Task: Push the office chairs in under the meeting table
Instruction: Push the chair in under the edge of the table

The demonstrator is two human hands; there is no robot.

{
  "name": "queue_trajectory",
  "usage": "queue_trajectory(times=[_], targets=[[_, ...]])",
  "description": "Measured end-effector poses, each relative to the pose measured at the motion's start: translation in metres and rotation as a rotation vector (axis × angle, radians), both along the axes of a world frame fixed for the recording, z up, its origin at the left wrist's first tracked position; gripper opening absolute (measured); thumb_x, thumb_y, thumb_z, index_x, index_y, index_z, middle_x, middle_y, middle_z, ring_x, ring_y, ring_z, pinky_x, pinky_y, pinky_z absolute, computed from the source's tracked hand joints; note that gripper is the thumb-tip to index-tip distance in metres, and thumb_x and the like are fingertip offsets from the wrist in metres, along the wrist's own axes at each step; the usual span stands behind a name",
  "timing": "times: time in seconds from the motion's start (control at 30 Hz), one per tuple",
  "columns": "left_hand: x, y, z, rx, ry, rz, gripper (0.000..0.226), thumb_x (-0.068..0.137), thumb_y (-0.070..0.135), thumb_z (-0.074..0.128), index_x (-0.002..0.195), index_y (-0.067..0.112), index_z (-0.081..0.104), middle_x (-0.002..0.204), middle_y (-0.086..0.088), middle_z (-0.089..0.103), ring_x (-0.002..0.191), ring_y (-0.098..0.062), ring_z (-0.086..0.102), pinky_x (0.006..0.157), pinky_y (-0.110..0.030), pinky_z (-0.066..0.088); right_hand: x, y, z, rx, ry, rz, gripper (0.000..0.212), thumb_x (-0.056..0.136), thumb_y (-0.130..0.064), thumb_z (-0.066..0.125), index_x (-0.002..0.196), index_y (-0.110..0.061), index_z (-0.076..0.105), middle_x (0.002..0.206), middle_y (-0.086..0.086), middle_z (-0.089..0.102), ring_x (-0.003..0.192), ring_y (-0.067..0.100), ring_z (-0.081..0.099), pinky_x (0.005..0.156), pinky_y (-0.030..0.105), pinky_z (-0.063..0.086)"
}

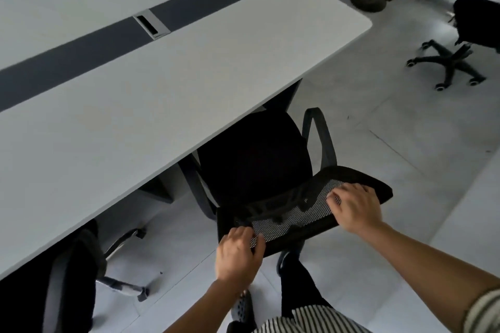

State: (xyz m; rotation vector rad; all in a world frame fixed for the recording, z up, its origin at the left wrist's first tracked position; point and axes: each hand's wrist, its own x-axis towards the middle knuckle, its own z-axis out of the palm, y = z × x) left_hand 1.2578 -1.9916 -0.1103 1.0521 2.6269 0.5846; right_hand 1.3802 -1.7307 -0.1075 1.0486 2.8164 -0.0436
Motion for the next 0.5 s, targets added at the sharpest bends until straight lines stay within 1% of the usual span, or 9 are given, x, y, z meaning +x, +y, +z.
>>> queue_trajectory(times=[0.1,0.27,0.33,0.43,0.5], targets=[[-0.023,0.031,0.000,-0.034,0.016,0.056,0.028,0.083,0.041,0.046,0.069,0.022,0.059,0.064,0.008,0.061,0.061,-0.012,0.058,0.055,-0.024,0.042,-0.035,0.037,-0.002,-0.021,0.003,0.042,0.049,0.084,-0.046,0.028,0.081,-0.024,0.072,0.089,0.000,0.072,0.083,0.022,0.063,0.086,0.039,0.043],[-0.081,0.054,0.005,-0.068,0.051,0.139,0.038,0.086,0.048,0.035,0.073,0.021,0.059,0.072,0.007,0.063,0.071,-0.016,0.060,0.057,-0.031,0.044,-0.103,0.060,0.000,-0.019,0.059,0.080,0.045,0.083,-0.041,0.034,0.069,-0.019,0.070,0.074,0.002,0.071,0.072,0.025,0.063,0.078,0.038,0.043],[-0.104,0.062,0.006,-0.077,0.075,0.164,0.040,0.085,0.048,0.033,0.071,0.018,0.057,0.069,0.004,0.062,0.070,-0.019,0.060,0.055,-0.032,0.043,-0.130,0.068,0.003,-0.030,0.043,0.104,0.044,0.085,-0.042,0.035,0.072,-0.020,0.071,0.077,0.002,0.071,0.075,0.026,0.063,0.079,0.038,0.041],[-0.135,0.072,0.010,-0.097,0.081,0.171,0.040,0.085,0.046,0.034,0.066,0.016,0.052,0.065,0.002,0.059,0.067,-0.022,0.059,0.053,-0.033,0.042,-0.164,0.077,0.008,-0.066,-0.003,0.121,0.038,0.089,-0.042,0.040,0.082,-0.021,0.072,0.087,0.002,0.071,0.086,0.025,0.062,0.086,0.040,0.038],[-0.154,0.074,0.012,-0.110,0.079,0.159,0.039,0.085,0.045,0.035,0.066,0.016,0.052,0.065,0.002,0.059,0.068,-0.022,0.059,0.053,-0.033,0.041,-0.182,0.079,0.009,-0.074,-0.005,0.125,0.037,0.089,-0.042,0.041,0.083,-0.021,0.072,0.087,0.003,0.071,0.088,0.026,0.062,0.087,0.040,0.038]])
